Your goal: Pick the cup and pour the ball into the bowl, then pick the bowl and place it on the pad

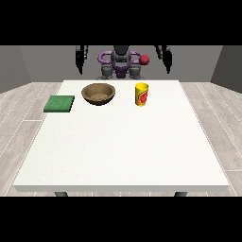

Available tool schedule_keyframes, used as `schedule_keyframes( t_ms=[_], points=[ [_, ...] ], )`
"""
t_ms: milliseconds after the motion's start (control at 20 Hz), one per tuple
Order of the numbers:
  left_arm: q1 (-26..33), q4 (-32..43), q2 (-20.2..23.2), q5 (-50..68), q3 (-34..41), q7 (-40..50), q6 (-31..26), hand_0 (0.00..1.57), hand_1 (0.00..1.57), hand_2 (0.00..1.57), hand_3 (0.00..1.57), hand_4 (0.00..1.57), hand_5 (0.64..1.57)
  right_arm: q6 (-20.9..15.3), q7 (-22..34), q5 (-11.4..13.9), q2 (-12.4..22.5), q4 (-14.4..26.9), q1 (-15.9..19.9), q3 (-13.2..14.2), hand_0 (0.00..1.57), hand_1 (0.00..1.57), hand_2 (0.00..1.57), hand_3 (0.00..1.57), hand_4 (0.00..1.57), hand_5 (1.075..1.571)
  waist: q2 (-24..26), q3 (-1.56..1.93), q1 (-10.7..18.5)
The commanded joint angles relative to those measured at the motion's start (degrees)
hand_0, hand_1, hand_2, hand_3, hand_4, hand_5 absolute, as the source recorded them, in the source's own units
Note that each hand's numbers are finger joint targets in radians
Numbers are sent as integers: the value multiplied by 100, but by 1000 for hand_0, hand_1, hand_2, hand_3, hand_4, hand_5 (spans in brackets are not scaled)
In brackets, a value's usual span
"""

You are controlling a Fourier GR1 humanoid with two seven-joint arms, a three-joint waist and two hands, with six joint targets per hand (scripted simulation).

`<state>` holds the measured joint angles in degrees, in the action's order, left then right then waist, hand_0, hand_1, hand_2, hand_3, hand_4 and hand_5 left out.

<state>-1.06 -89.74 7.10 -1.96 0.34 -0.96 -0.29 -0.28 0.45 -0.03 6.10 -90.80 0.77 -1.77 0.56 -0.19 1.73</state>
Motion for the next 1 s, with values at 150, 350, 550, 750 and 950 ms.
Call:
schedule_keyframes(
  t_ms=[150,350,550,750,950],
  points=[
    [-76,-493,184,101,84,459,-54,0,0,0,0,664,1566,11,465,-48,198,-477,50,83,0,0,0,0,875,1533,1317,15,-5],
    [276,-811,-676,910,-182,1553,229,0,0,0,0,642,1565,-158,1560,-678,-150,-830,-388,231,0,0,0,0,872,1539,2187,16,-363],
    [404,-1470,-697,862,-536,2673,723,0,0,0,0,637,1564,-449,2579,-717,-197,-1441,-543,124,0,0,0,0,861,1532,2546,19,-325],
    [-300,-1996,-705,374,-895,2989,1484,0,0,0,0,581,1560,-334,2619,-893,55,-2131,-436,395,0,0,0,0,789,1548,1760,21,-427],
    [-744,-1760,-674,352,-573,2296,1140,0,0,0,0,602,1556,-264,2180,-911,65,-2150,19,536,0,0,0,0,755,1551,770,19,-453]
  ],
)
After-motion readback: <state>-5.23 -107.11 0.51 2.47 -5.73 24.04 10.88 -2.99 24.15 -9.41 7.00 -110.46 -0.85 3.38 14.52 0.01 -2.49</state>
